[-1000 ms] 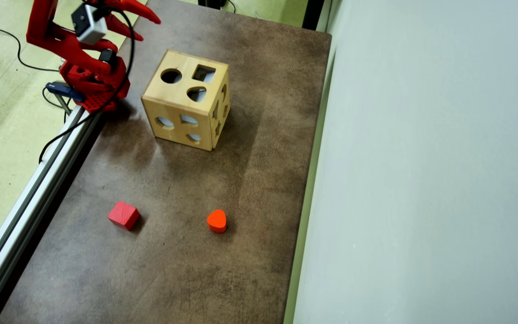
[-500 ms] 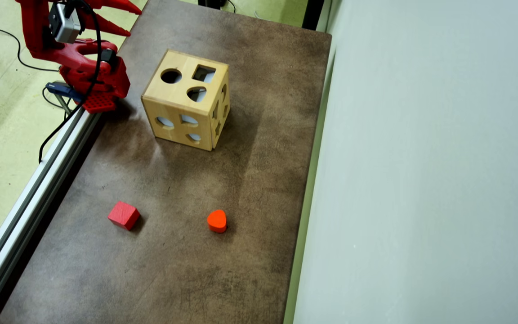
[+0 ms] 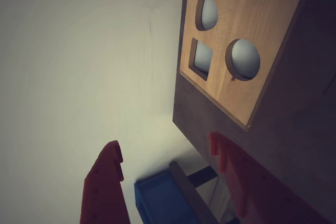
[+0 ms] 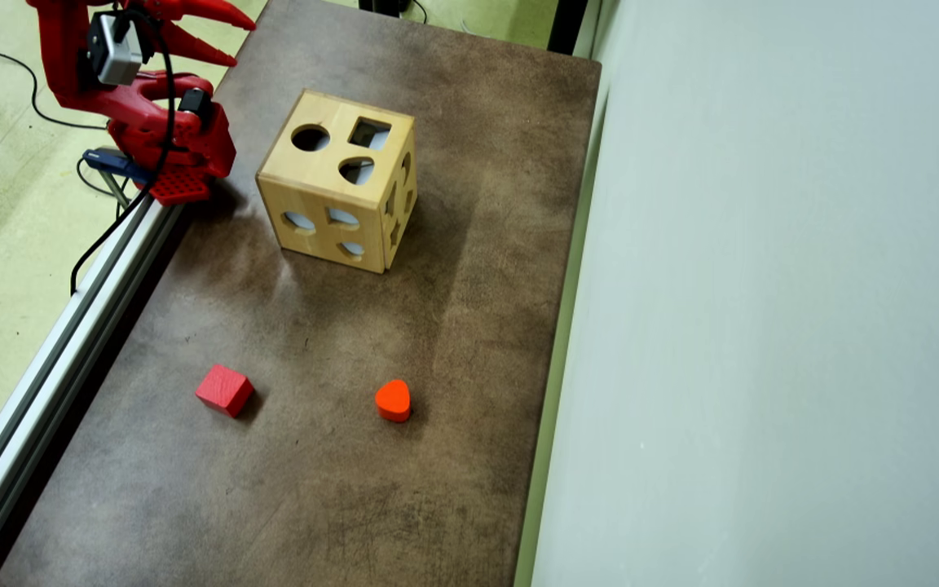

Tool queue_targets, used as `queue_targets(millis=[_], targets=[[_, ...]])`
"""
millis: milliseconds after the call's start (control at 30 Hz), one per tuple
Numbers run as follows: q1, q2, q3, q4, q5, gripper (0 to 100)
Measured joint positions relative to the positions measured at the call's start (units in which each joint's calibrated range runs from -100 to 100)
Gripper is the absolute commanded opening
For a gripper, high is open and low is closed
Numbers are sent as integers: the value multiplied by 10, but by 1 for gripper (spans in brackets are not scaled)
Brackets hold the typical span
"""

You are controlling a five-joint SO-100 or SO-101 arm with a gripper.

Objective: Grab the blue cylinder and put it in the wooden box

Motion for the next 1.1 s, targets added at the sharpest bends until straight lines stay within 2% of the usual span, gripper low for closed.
queue_targets(millis=[233, 400, 467, 1100], targets=[[0, 3, 0, 0, 0, 23], [0, 19, 1, 0, 0, 5], [0, 19, 2, 0, 0, 0], [0, 29, 4, 0, 0, 3]])
